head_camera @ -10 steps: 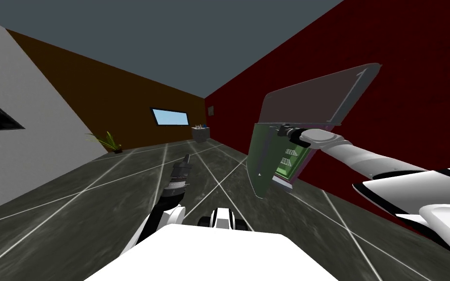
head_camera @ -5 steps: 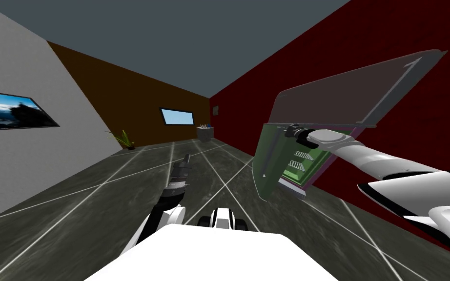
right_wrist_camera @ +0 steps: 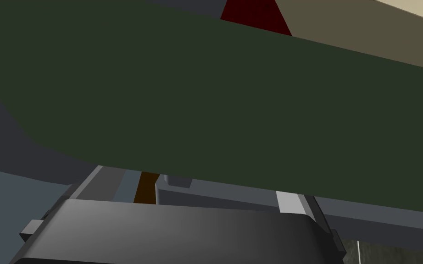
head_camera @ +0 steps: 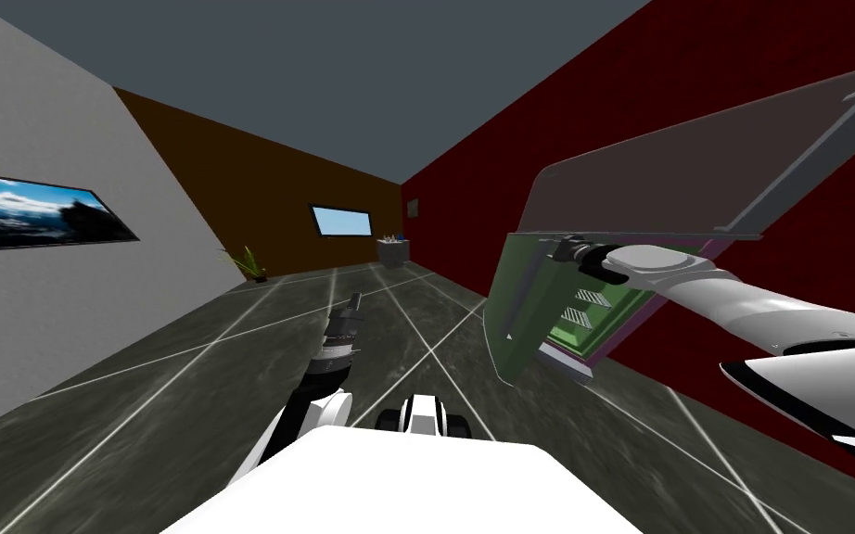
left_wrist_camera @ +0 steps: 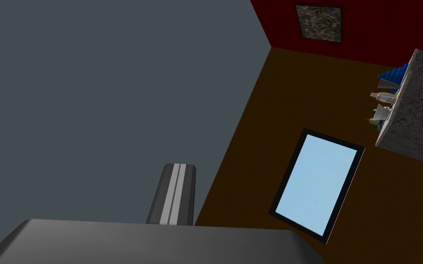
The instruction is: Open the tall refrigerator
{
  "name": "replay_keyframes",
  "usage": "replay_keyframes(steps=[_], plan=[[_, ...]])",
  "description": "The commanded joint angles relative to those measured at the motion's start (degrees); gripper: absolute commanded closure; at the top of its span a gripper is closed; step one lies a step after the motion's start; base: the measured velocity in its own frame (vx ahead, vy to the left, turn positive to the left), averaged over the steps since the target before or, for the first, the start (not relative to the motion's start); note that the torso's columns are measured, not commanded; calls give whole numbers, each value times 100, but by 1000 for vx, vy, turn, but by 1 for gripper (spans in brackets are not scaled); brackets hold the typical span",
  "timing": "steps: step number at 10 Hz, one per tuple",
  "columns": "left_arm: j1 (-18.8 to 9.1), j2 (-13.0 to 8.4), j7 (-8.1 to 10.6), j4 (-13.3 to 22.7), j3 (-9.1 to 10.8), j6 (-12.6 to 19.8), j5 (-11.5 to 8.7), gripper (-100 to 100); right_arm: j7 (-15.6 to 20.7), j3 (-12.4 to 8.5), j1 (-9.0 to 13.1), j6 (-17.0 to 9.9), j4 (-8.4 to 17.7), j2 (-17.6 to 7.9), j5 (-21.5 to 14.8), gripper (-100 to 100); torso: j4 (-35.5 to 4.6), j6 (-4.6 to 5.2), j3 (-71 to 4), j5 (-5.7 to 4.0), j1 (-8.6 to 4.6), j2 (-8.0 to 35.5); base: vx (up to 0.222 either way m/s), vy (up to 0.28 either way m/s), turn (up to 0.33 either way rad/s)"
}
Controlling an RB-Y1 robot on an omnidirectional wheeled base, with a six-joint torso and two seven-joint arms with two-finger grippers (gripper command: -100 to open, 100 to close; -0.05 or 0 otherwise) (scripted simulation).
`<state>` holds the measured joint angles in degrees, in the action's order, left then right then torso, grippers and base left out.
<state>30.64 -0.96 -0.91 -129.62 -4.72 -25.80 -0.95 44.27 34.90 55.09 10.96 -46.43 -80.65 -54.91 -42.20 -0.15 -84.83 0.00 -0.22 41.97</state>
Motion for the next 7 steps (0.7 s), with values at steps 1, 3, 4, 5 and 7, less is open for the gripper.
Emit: replay_keyframes(steps=[1, 3, 4, 5, 7], plan=[[0, 0, 0, 0, 0, 0, 0, 0, 22, -87, -419, -50, -285, -468, 415, -100, 1, -9, -3, 9, 20, -4, 23, 14, 159], [0, 1, 0, 0, -1, 0, 0, 0, 61, -134, -604, -42, -382, -802, 673, -100, -4, -11, -5, 22, 39, -3, 15, 32, 69], [0, 1, 0, 0, -1, 0, 0, 0, 100, -182, -788, -34, -479, -994, 851, -100, -14, -15, -6, 38, 46, 1, 24, 35, 99], [0, 1, 0, 0, -1, 0, 0, 0, 100, -182, -788, -34, -479, -1047, 892, -100, -15, -20, -7, 43, 49, 0, 22, 15, 61], [0, 1, 0, 0, -1, 0, 0, 0, 178, -276, -1157, -18, -674, -1467, 1324, -100, -28, -34, -13, 61, 54, 1, 20, 27, 123]])
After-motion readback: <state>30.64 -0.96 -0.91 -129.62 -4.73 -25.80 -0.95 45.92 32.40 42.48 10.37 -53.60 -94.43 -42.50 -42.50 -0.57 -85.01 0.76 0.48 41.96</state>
